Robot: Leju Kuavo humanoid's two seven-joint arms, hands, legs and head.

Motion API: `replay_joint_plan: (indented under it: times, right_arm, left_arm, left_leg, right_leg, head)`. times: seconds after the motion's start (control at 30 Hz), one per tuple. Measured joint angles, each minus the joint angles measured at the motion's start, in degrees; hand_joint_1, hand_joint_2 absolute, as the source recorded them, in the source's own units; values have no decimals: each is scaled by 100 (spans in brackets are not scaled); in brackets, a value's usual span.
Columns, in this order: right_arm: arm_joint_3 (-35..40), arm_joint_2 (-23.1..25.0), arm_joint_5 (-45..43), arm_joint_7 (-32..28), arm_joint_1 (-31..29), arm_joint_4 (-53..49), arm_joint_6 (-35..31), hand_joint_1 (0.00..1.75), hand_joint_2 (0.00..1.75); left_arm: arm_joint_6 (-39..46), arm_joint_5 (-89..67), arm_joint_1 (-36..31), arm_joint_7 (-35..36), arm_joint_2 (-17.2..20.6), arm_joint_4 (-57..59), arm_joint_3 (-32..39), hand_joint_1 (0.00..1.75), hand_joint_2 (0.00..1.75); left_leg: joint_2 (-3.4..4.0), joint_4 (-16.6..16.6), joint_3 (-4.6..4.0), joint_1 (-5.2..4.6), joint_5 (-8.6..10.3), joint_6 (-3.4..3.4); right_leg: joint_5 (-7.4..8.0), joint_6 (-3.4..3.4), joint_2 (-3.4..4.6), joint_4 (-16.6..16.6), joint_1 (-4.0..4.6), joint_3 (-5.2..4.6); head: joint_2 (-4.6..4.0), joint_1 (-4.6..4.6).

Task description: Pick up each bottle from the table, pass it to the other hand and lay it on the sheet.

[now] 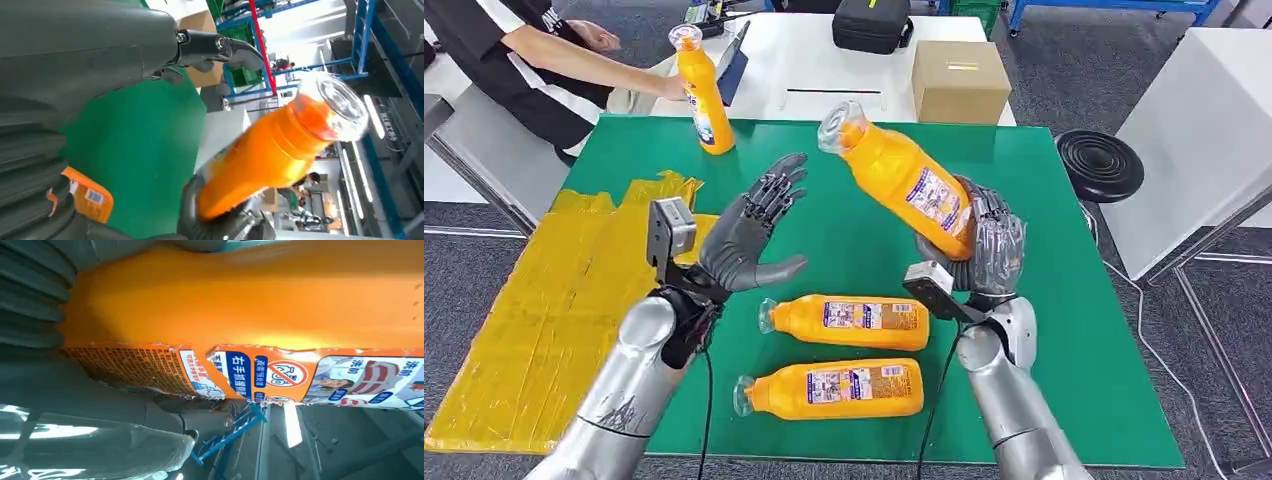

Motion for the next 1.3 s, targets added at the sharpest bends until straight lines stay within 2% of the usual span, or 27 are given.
replay_joint_plan:
  times: [0.23, 0.77, 1.3]
  right_arm:
    - [0, 159, 428, -57, -15, 28, 0, 175, 175]
    - [-313, 625, 644, -335, -125, 186, -63, 175, 175]
    - [-308, 983, 996, -540, -196, 387, -63, 175, 175]
  left_arm:
    - [15, 249, 8, 155, -242, -7, -185, 0, 175]
    - [311, 360, -143, 170, -625, 230, -546, 0, 175]
    - [636, 721, -545, 90, -763, 787, -658, 0, 175]
  left_leg:
    - [-1, 0, -1, -3, 0, 0]
    - [1, 0, -2, -3, 0, 1]
    - [1, 0, -2, -3, 1, 1]
  right_leg:
    - [0, 0, 0, 0, 0, -1]
    - [0, 0, 1, 0, 0, -3]
    - [0, 0, 1, 1, 0, -4]
  head:
    - [0, -2]
    - [0, -2]
    - [0, -4]
